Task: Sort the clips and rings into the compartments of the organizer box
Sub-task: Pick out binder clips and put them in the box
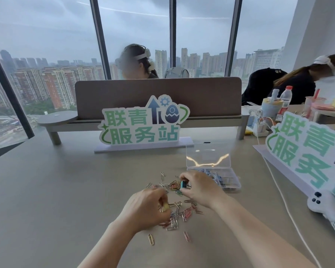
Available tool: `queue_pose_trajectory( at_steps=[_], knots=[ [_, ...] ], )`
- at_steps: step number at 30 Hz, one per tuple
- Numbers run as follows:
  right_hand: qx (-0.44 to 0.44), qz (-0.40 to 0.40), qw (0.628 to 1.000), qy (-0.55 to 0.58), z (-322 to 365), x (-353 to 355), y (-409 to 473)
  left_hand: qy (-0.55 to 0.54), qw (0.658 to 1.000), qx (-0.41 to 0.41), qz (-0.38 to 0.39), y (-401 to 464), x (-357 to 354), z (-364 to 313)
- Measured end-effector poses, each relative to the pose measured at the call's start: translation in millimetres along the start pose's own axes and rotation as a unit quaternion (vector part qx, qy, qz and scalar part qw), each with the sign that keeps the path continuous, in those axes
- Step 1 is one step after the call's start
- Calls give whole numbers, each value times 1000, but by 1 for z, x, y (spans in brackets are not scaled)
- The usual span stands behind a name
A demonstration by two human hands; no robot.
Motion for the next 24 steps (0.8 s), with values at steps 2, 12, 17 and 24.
queue_pose_trajectory(
  at_steps=[2, 12, 17, 24],
  knots=[
    [-23, -9, 1000, -10, -19, 10, -1, -5, 1000, -9, 1, 15, -4, -9],
    [-100, 9, 992, -83, -116, 35, 1, -41, 998, -40, 6, 93, -37, -46],
    [-115, 33, 988, -98, -145, 31, 0, -55, 997, -55, 12, 122, -54, -56],
    [-115, 62, 985, -112, -163, 18, 4, -65, 997, -41, 16, 157, -73, -51]
  ],
)
Point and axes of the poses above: each hand's wrist, its own y-axis towards the middle knuckle, its own x-axis out of the back of the hand, z = x × y, the point moved 10 cm from there along y, towards the middle knuckle, and after that the axes turned 14 degrees about -y, right-handed, at the moved point
